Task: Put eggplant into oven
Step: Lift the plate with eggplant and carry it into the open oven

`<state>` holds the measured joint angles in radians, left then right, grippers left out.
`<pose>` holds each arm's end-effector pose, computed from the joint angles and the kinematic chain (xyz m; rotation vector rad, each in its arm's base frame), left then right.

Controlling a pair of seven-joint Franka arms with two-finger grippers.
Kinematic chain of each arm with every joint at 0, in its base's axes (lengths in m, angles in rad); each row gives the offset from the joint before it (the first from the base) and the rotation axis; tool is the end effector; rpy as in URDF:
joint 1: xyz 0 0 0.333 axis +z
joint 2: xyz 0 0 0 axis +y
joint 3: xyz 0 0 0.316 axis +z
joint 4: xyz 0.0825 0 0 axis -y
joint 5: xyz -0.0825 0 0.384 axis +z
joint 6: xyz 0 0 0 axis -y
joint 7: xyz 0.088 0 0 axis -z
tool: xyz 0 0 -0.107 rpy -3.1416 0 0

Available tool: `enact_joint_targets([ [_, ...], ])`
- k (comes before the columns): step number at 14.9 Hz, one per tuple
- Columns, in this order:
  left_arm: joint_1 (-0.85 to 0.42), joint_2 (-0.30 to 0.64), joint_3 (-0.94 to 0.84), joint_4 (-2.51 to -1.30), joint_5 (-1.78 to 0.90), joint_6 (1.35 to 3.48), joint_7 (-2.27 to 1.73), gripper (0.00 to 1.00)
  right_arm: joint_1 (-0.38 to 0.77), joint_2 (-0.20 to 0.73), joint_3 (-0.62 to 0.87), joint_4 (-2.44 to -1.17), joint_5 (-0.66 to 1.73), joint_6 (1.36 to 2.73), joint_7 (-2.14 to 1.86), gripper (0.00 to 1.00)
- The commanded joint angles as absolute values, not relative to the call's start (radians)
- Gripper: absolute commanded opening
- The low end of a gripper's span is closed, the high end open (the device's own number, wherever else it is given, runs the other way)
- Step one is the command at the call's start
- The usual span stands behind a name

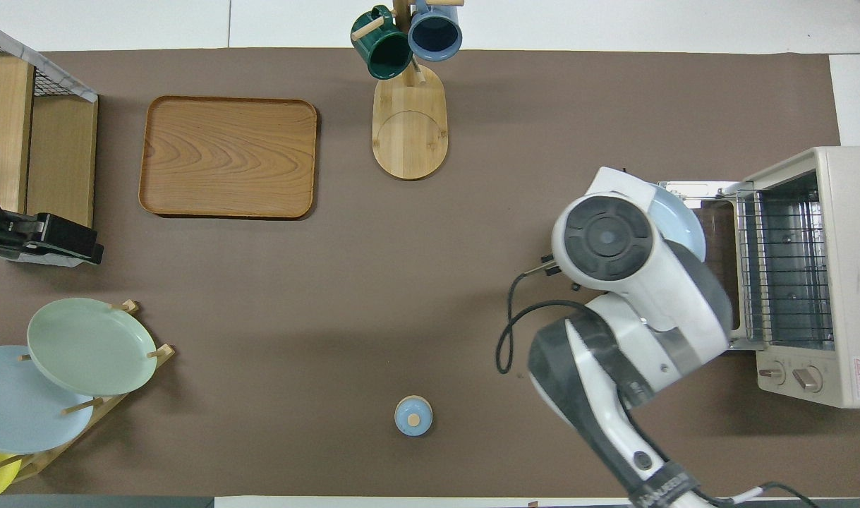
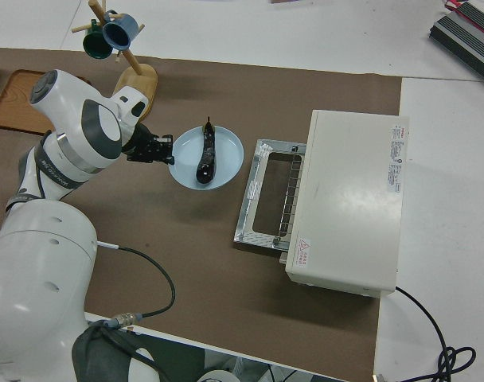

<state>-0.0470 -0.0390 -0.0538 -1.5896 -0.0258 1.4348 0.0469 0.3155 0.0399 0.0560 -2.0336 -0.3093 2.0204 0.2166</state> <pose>0.5244 -0.0567 0.6258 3.1071 -0.2328 -0.1816 0.5235 0.1847 0.4236 2.8337 0.4248 0.0415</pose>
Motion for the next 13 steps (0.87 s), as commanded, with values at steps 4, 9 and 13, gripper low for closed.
enact_joint_targets([
  [4, -0.049, -0.035, -0.051, -1.568, -0.029, 1.42, 0.044, 1.0, 0.011, -0.08, 0.067, -2.161, -0.223, 2.074, -0.177, 0.0],
  [9, -0.048, -0.035, -0.051, -1.568, -0.029, 1.42, 0.045, 1.0, -0.084, -0.121, 0.055, -2.307, -0.216, 2.261, -0.334, 0.0],
  [13, -0.041, -0.035, -0.051, -1.568, -0.029, 1.419, 0.043, 1.0, -0.121, -0.121, 0.035, -2.312, -0.216, 2.266, -0.4, 0.0],
])
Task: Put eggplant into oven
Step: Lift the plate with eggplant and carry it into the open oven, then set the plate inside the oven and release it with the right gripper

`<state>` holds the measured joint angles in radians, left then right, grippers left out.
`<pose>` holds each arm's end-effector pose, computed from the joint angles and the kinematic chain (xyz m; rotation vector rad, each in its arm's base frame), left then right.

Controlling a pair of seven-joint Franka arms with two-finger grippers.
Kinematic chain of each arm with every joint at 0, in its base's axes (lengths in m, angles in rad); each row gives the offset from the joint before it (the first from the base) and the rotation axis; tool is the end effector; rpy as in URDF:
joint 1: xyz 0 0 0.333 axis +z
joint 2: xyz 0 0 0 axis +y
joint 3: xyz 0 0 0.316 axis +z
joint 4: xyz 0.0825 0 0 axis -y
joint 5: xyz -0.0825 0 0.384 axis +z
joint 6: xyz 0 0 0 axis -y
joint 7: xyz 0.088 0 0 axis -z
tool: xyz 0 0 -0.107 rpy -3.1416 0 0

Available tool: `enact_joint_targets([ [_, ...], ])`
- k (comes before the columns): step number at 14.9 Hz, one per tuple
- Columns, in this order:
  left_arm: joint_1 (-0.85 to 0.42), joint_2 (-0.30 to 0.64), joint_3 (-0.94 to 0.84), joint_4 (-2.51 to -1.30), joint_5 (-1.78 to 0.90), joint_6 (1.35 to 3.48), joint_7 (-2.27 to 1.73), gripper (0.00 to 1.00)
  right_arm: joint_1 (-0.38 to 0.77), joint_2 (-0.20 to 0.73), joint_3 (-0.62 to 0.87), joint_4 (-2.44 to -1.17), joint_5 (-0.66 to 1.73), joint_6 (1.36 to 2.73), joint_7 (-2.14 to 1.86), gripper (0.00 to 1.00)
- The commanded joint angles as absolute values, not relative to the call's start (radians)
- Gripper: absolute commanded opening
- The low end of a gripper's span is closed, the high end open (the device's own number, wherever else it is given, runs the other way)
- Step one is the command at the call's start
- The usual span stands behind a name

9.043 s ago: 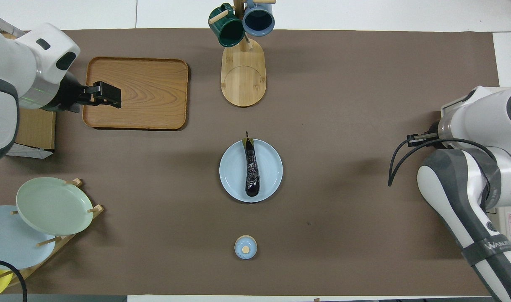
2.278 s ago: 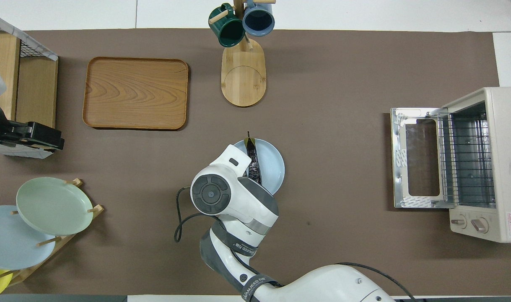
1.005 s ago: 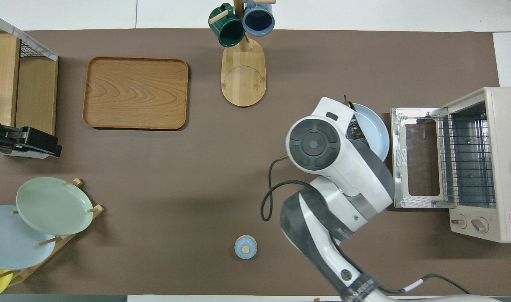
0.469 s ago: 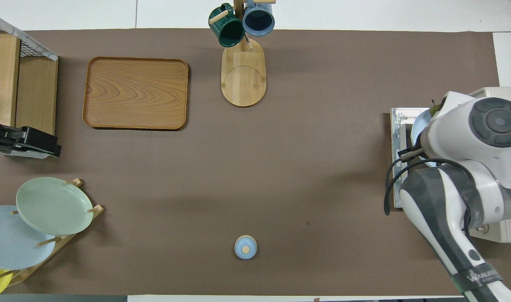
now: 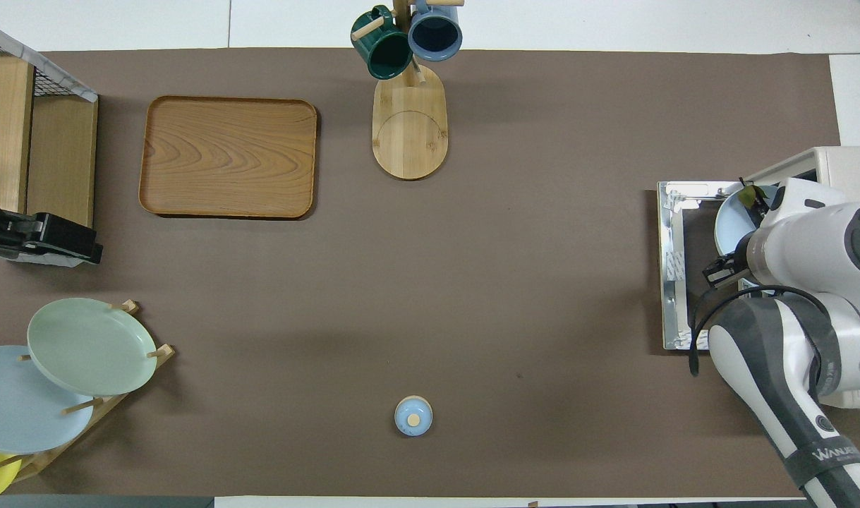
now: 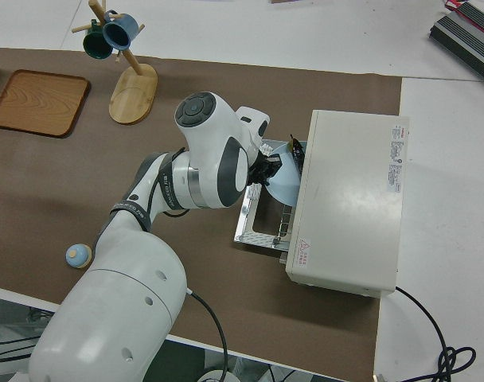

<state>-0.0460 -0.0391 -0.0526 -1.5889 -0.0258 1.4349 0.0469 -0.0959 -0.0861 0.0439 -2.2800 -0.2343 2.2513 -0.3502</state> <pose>0.5245 -0.0555 0.6261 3.1072 -0.2294 -0.1802 0.5084 -0.0328 0.3967 2.8729 0.6436 0.0261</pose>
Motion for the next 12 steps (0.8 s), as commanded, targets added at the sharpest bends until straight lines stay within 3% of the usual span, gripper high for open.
enact_joint_targets([
  [1, -0.04, -0.035, -0.051, -1.568, -0.029, 1.419, 0.044, 1.0, -0.123, -0.121, 0.026, -2.315, -0.216, 2.264, -0.4, 0.0],
  [5, -0.038, -0.035, -0.051, -1.568, -0.029, 1.42, 0.045, 1.0, -0.121, -0.121, 0.02, -2.327, -0.216, 2.26, -0.393, 0.02],
  [7, -0.038, -0.044, -0.049, -1.575, -0.029, 1.416, 0.044, 1.0, -0.118, -0.121, 0.02, -2.324, -0.216, 2.249, -0.396, 0.52],
  [8, -0.038, -0.044, -0.048, -1.578, -0.029, 1.414, 0.043, 1.0, -0.118, -0.121, 0.021, -2.313, -0.216, 2.231, -0.402, 0.66],
  [10, -0.038, -0.046, -0.044, -1.58, -0.029, 1.414, 0.043, 1.0, -0.104, -0.114, 0.023, -2.245, -0.168, 2.143, -0.399, 0.74],
  [12, -0.038, -0.046, -0.046, -1.58, -0.029, 1.414, 0.043, 1.0, -0.092, -0.106, 0.028, -2.145, -0.082, 2.032, -0.399, 1.0],
])
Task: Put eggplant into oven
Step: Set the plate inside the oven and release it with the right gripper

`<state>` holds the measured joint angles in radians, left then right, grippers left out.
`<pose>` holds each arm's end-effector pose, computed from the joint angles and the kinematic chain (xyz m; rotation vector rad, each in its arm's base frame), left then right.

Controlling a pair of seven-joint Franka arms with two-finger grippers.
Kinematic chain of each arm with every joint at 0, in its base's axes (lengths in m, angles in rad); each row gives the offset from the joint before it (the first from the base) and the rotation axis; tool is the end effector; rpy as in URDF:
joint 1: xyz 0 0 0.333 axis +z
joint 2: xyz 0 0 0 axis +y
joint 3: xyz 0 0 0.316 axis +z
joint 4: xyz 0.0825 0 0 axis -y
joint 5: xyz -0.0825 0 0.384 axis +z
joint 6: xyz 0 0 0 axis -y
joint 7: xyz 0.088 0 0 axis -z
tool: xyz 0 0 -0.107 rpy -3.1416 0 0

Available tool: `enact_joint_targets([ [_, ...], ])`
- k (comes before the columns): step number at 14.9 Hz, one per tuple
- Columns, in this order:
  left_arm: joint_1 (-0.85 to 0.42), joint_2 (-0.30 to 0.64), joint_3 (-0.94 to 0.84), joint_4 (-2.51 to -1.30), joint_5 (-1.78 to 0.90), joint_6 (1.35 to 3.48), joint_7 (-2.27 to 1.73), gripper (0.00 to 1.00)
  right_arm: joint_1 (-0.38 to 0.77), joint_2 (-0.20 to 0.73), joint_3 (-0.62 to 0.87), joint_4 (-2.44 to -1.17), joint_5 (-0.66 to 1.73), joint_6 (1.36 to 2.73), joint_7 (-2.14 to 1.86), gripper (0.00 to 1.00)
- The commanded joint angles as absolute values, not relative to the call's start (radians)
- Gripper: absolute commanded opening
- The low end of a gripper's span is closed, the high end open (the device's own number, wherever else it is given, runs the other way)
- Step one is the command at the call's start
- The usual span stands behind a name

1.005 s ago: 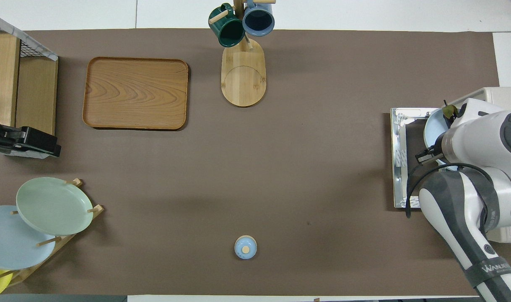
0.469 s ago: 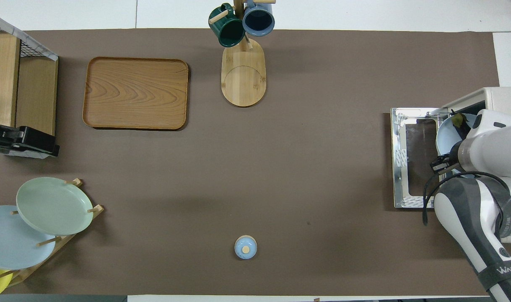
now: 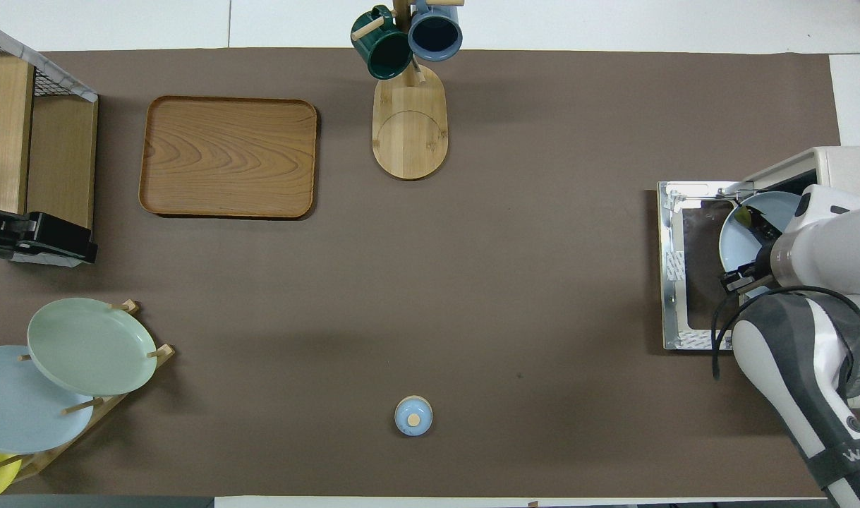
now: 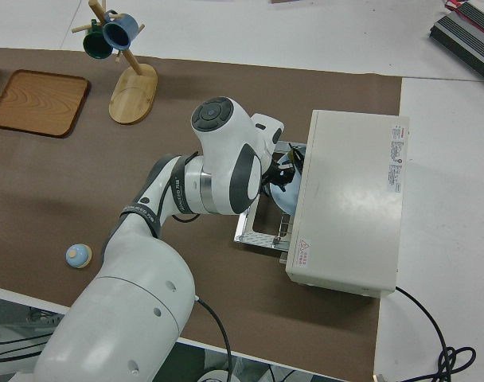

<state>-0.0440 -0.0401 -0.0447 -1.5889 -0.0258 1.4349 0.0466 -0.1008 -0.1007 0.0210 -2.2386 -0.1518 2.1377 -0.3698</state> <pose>0.5248 -0.0502 0.6267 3.1076 -0.2135 -0.1784 0.5046 -0.0468 0.4124 2.9626 0.5568 -0.0442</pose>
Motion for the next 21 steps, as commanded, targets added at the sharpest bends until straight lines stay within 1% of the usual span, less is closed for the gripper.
enact_joint_targets([
  [1, -0.038, -0.046, -0.045, -1.58, -0.029, 1.414, 0.043, 1.0, -0.08, -0.107, 0.031, -2.102, -0.08, 1.981, -0.396, 1.0],
  [5, -0.038, -0.046, -0.044, -1.58, -0.029, 1.414, 0.043, 1.0, -0.063, -0.089, 0.034, -1.95, -0.065, 1.815, -0.345, 1.0],
  [9, -0.038, -0.046, -0.045, -1.58, -0.029, 1.414, 0.043, 1.0, -0.057, -0.006, 0.034, -1.728, -0.043, 1.603, -0.258, 1.0],
  [11, -0.038, -0.046, -0.044, -1.58, -0.029, 1.414, 0.043, 1.0, -0.06, -0.015, 0.032, -1.721, -0.041, 1.588, -0.218, 1.0],
  [16, -0.038, -0.046, -0.044, -1.58, -0.029, 1.414, 0.043, 1.0, -0.055, -0.026, 0.034, -1.739, -0.035, 1.6, -0.178, 1.0],
  [17, -0.038, -0.045, -0.044, -1.58, -0.029, 1.414, 0.043, 1.0, -0.045, -0.014, 0.047, -1.733, -0.037, 1.606, -0.175, 1.0],
  [19, -0.038, -0.046, -0.044, -1.58, -0.029, 1.414, 0.043, 1.0, -0.011, -0.009, 0.022, -1.706, -0.032, 1.605, -0.17, 1.0],
  [21, -0.038, -0.046, -0.044, -1.58, -0.029, 1.414, 0.043, 1.0, 0.012, 0.009, -0.038, -1.649, -0.035, 1.588, -0.169, 1.0],
])
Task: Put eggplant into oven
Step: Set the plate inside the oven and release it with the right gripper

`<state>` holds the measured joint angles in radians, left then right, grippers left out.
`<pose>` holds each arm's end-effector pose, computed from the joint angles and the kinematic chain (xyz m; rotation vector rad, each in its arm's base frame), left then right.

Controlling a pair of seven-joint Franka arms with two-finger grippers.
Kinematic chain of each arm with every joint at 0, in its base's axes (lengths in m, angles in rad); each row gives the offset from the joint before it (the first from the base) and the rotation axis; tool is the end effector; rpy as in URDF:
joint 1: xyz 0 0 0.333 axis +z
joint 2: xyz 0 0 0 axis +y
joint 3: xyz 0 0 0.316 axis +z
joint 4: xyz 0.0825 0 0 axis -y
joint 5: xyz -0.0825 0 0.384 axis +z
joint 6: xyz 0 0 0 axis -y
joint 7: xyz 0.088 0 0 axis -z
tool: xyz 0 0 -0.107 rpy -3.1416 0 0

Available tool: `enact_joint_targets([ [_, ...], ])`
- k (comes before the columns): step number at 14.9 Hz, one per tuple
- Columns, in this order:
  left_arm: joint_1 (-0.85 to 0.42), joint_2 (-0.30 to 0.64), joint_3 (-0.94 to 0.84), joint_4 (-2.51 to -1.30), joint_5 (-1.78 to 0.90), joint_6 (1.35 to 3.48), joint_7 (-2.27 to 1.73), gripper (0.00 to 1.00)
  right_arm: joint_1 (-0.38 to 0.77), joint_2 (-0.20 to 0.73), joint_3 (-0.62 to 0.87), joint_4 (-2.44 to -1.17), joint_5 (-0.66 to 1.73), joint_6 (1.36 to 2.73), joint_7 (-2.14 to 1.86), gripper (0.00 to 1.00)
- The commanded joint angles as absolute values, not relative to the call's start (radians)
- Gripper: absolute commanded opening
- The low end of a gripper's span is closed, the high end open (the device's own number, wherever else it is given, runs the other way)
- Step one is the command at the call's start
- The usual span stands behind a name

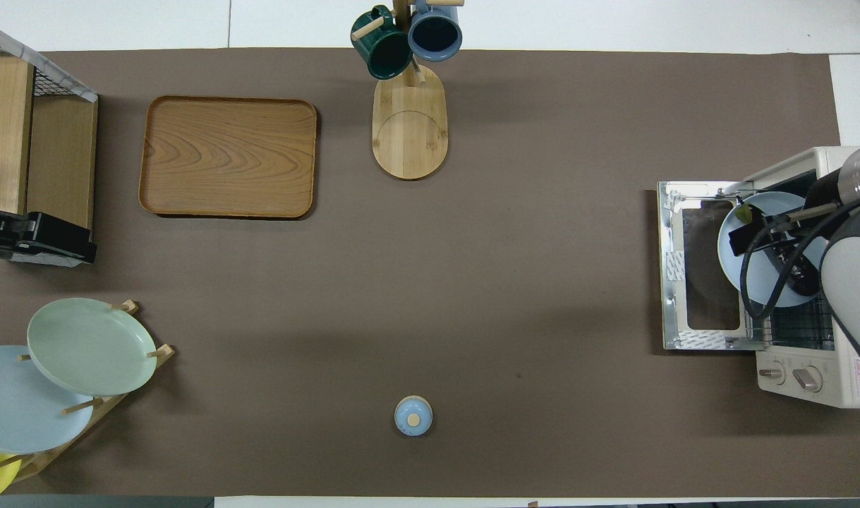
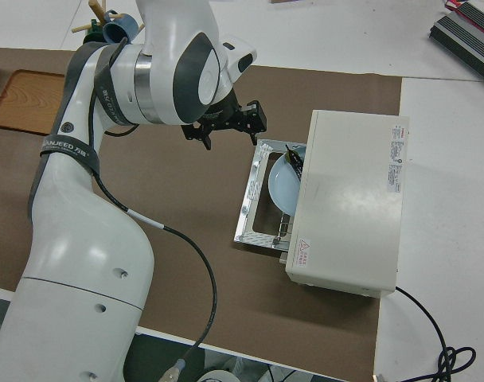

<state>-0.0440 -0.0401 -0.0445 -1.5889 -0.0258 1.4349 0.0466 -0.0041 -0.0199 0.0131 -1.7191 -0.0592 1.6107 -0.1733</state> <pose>0.5248 -0.0501 0.6267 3.1076 -0.2132 -0.1784 0.5459 -0.0011 0.5690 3.0729 0.2886 -0.1437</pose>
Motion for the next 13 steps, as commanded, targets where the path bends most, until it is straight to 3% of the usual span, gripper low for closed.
enact_joint_targets([
  [1, -0.038, -0.046, -0.044, -1.58, -0.029, 1.414, 0.043, 1.0, 0.012, 0.009, -0.049, -1.644, -0.034, 1.579, -0.169, 1.0],
  [5, -0.038, -0.046, -0.044, -1.58, -0.029, 1.414, 0.043, 1.0, 0.006, -0.027, -0.038, -1.745, -0.029, 1.659, -0.166, 1.0],
  [9, -0.038, -0.046, -0.044, -1.58, -0.029, 1.414, 0.043, 1.0, 0.08, -0.037, -0.035, -1.81, -0.026, 1.732, -0.155, 1.0],
  [10, -0.038, -0.046, -0.044, -1.58, -0.029, 1.414, 0.043, 1.0, 0.083, -0.028, -0.035, -1.845, -0.02, 1.774, -0.158, 0.89],
  [12, -0.038, -0.046, -0.044, -1.58, -0.029, 1.414, 0.043, 1.0, 0.103, -0.011, -0.035, -1.977, 0.008, 1.966, -0.141, 0.25],
  [13, -0.038, -0.046, -0.044, -1.58, -0.029, 1.414, 0.043, 1.0, 0.115, 0.003, -0.035, -2.037, 0.008, 2.056, -0.124, 0.01],
])
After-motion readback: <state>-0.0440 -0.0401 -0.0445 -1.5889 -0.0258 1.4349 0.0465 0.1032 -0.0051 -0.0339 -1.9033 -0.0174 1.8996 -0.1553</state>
